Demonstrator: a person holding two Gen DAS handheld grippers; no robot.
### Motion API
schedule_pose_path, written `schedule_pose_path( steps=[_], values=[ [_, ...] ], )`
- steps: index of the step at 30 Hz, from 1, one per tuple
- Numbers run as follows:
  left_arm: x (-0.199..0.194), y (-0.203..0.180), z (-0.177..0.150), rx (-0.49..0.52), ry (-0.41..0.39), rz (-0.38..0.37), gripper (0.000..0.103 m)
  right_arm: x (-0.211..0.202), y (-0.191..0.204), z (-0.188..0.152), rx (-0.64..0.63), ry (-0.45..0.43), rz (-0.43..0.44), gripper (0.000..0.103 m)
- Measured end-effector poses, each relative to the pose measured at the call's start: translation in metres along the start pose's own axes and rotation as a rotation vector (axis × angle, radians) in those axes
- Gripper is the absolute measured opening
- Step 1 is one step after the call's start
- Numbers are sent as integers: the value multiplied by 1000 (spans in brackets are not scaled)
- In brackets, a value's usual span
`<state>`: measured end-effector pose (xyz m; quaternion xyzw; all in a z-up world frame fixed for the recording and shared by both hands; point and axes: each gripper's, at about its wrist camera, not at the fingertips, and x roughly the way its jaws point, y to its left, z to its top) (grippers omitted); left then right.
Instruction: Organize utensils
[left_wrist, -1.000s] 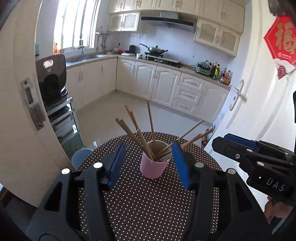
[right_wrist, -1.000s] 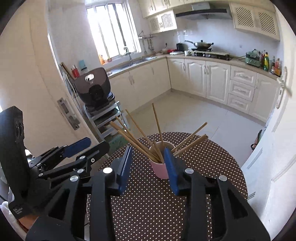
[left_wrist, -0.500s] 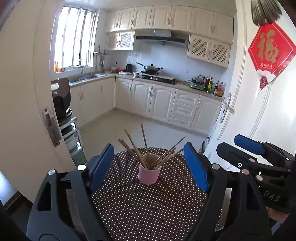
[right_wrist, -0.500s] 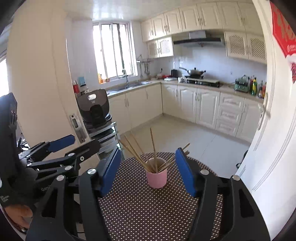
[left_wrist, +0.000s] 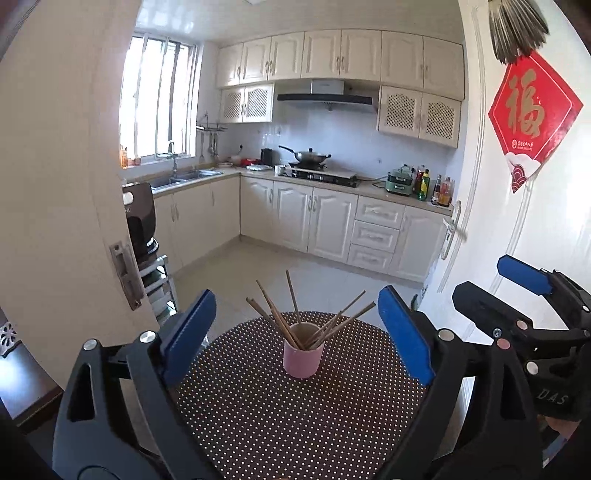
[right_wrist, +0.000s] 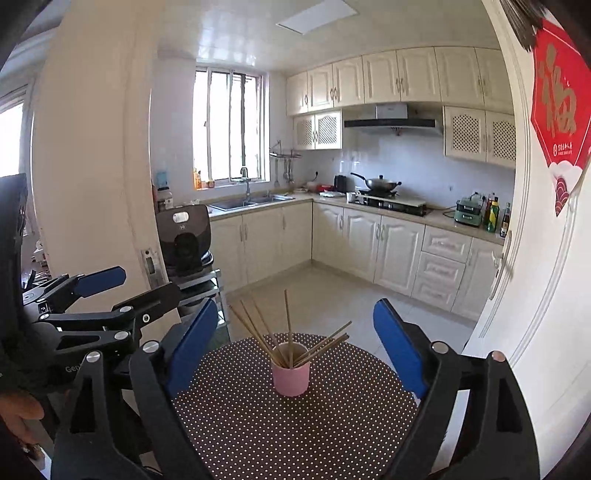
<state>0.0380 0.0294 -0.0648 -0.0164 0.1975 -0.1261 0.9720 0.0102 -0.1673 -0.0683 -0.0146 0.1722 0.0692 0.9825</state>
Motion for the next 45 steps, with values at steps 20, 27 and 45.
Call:
schedule_pose_path(
  steps=[20,27,45],
  values=[
    [-24,-16,3,-1,-60,108,92,-19,-17,0,27,-55,-4,89],
    [-26,-13,1,3,-59,122,94,-22,-14,-2,18,-56,4,90],
    [-27,-13,2,6,-72,140,95,-23,-15,0,3,-58,17,94]
  ],
)
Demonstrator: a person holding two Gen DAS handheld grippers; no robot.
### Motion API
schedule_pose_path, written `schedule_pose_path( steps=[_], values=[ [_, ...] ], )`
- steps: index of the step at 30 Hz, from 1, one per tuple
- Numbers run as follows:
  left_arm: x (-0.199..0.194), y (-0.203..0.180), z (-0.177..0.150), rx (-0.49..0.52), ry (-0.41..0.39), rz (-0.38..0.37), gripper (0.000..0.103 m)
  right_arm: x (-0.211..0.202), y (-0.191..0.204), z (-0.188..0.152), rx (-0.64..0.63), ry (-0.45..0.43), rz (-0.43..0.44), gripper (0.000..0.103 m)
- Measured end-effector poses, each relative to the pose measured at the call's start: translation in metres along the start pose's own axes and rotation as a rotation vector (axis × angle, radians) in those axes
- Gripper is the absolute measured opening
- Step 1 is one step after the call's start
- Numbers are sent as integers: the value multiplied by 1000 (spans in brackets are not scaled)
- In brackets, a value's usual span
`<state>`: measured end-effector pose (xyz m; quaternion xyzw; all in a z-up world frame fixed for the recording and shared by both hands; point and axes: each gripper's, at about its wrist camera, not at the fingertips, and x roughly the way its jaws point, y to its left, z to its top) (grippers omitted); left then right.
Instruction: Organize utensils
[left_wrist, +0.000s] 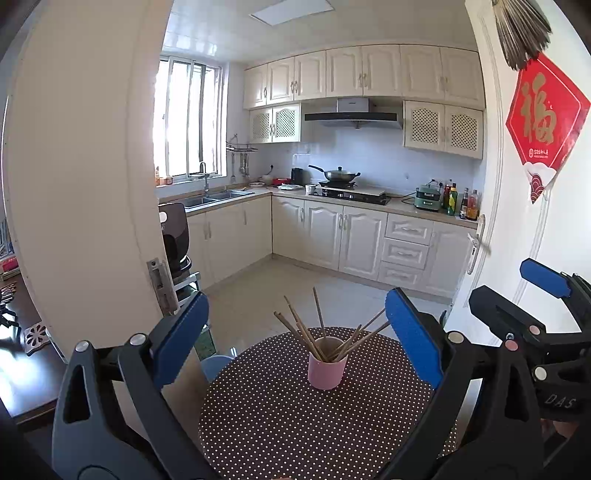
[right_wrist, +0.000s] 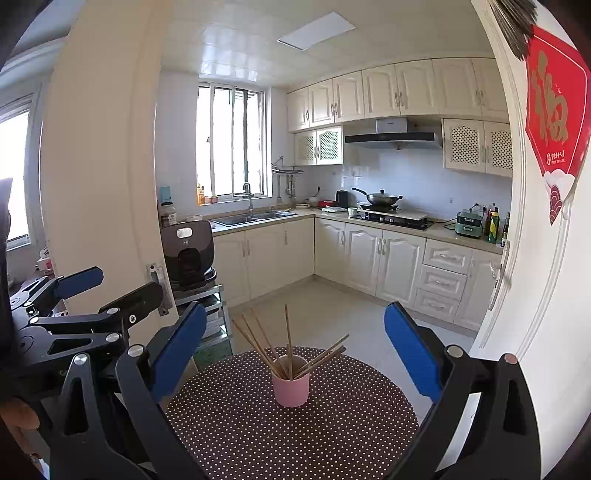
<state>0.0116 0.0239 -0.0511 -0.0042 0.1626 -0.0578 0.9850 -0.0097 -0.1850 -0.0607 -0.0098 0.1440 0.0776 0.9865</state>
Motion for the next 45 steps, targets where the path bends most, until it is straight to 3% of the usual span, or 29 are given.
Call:
schedule_pose_path(
  steps=[45],
  values=[
    [0,1,-2,3,-3,14,95,-1,-1,0,-5,14,10,95]
  ],
)
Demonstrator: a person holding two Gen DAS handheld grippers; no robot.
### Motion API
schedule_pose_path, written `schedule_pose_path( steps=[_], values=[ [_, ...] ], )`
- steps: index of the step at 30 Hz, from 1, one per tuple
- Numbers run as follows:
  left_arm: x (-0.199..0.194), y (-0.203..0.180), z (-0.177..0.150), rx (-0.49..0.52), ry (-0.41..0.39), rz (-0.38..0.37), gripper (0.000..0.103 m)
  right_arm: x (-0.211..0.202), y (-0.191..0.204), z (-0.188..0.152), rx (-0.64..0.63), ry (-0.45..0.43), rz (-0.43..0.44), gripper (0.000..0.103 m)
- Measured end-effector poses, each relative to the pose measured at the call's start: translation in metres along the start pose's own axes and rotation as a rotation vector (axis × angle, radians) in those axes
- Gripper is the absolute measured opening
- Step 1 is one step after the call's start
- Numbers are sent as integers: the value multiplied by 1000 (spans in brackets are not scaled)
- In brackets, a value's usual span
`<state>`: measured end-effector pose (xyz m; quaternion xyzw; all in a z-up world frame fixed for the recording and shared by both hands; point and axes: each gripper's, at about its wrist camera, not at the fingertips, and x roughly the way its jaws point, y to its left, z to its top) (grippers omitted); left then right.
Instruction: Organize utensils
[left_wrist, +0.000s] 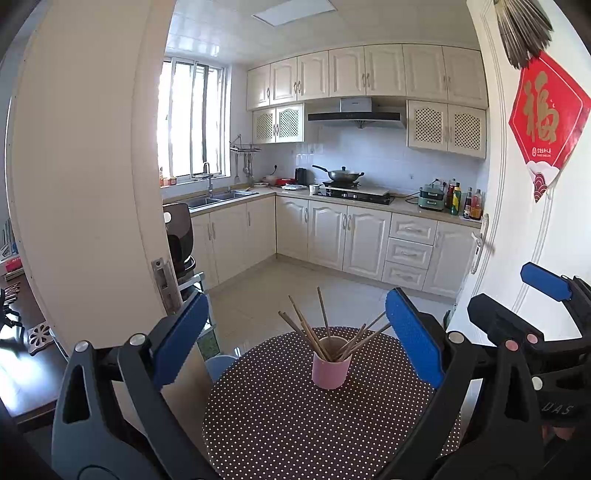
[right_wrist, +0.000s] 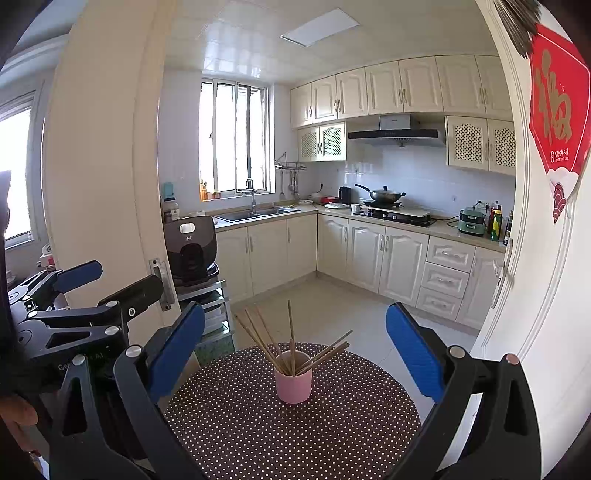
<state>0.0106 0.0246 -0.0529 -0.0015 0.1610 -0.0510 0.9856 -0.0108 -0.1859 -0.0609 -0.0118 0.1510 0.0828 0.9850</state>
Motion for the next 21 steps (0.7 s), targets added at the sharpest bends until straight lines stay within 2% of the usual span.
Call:
schedule_pose_path(
  steps=[21],
  values=[
    [1,2,0,7,3,0,95,-5,-2,-4,0,3,-2,95]
  ],
)
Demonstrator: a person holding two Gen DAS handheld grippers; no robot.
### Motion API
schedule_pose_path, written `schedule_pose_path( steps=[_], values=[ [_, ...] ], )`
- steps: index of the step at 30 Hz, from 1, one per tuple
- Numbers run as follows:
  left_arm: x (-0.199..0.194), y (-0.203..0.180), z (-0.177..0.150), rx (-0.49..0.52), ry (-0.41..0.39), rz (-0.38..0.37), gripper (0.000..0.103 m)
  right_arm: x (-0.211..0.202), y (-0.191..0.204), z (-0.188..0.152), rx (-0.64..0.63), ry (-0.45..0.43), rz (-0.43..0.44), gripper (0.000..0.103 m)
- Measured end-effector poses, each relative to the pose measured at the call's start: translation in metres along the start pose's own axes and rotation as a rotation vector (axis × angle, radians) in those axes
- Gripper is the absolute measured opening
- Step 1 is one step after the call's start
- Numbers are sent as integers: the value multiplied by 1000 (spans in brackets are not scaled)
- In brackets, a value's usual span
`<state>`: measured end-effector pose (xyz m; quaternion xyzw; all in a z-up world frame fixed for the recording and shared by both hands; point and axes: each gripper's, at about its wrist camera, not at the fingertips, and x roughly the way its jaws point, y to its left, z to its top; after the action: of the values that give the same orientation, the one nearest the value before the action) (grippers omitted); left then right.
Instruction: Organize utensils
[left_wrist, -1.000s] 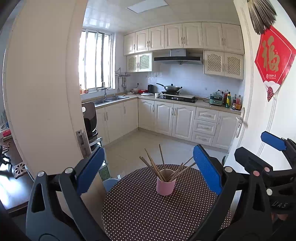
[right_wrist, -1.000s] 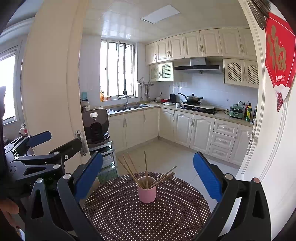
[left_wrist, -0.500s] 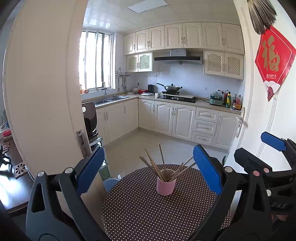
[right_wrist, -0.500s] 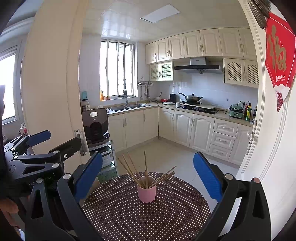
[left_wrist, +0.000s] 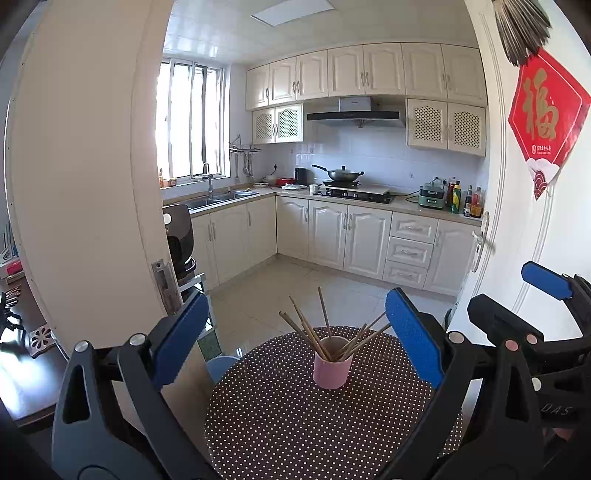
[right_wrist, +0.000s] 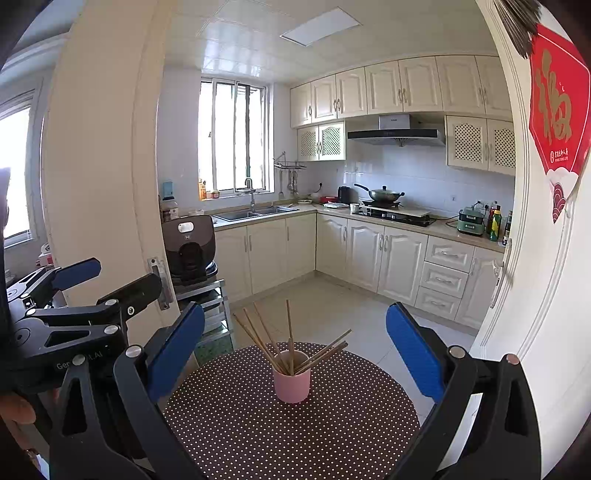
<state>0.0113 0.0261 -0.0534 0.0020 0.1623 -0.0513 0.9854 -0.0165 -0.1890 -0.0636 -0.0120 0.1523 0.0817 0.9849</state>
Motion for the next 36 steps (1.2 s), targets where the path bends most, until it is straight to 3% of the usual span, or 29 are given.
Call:
schedule_pose_path(
  steps=[36],
  values=[
    [4,3,0,3,9,-3,95,0,-1,2,3,10,-15,95]
  ],
)
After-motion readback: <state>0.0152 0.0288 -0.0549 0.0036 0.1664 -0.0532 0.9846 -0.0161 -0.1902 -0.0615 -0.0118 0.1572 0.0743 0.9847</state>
